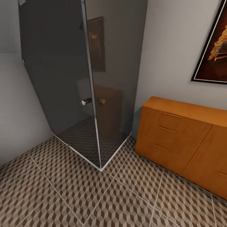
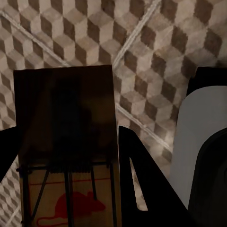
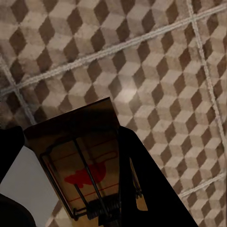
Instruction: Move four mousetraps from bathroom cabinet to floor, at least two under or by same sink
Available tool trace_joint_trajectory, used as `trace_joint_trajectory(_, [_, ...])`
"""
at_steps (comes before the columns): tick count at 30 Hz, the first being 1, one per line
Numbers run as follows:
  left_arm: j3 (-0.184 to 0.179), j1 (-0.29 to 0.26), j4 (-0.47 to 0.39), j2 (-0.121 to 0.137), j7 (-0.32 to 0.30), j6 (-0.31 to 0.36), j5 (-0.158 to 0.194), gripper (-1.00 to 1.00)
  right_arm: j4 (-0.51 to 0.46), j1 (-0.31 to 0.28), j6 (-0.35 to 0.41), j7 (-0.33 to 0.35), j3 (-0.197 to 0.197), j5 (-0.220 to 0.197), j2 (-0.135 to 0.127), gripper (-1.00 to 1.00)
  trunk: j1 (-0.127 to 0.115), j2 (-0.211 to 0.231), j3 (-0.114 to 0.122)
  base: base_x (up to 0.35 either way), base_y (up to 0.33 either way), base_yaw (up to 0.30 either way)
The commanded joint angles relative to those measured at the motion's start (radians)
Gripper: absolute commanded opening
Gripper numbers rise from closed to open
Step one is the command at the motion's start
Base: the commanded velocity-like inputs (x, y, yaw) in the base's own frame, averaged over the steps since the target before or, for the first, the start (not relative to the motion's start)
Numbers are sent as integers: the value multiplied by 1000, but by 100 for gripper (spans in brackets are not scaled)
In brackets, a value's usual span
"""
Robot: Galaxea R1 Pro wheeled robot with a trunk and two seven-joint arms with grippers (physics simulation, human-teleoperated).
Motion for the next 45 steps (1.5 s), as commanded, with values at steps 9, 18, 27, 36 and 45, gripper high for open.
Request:
trace_joint_trajectory(9, [-8, -2, -4, 1, 7, -3, 5, -100, 3, 0, -6, 0, 9, -8, 3, -100, 0, 0, -1, 0, 0, 286])
trace_joint_trajectory(18, [-9, -2, -4, 1, 7, -3, 5, -100, 3, -1, -6, 0, 9, -5, 1, -100, 0, 0, -1, 0, 0, 286])
trace_joint_trajectory(27, [-9, -2, -4, 1, 7, -3, 5, -100, 3, 0, -6, 0, 9, -9, 5, -100, 0, 0, -1, 0, 0, 286])
trace_joint_trajectory(36, [-8, -2, -4, 1, 7, -4, 5, -100, 3, -1, -6, 0, 9, -12, 0, -100, 0, 0, -1, 0, 0, 286])
trace_joint_trajectory(45, [-6, -2, -8, -25, 6, -4, 6, -100, 3, 0, -6, 1, 7, -14, 2, -100, 0, 0, -7, 0, 0, 257])
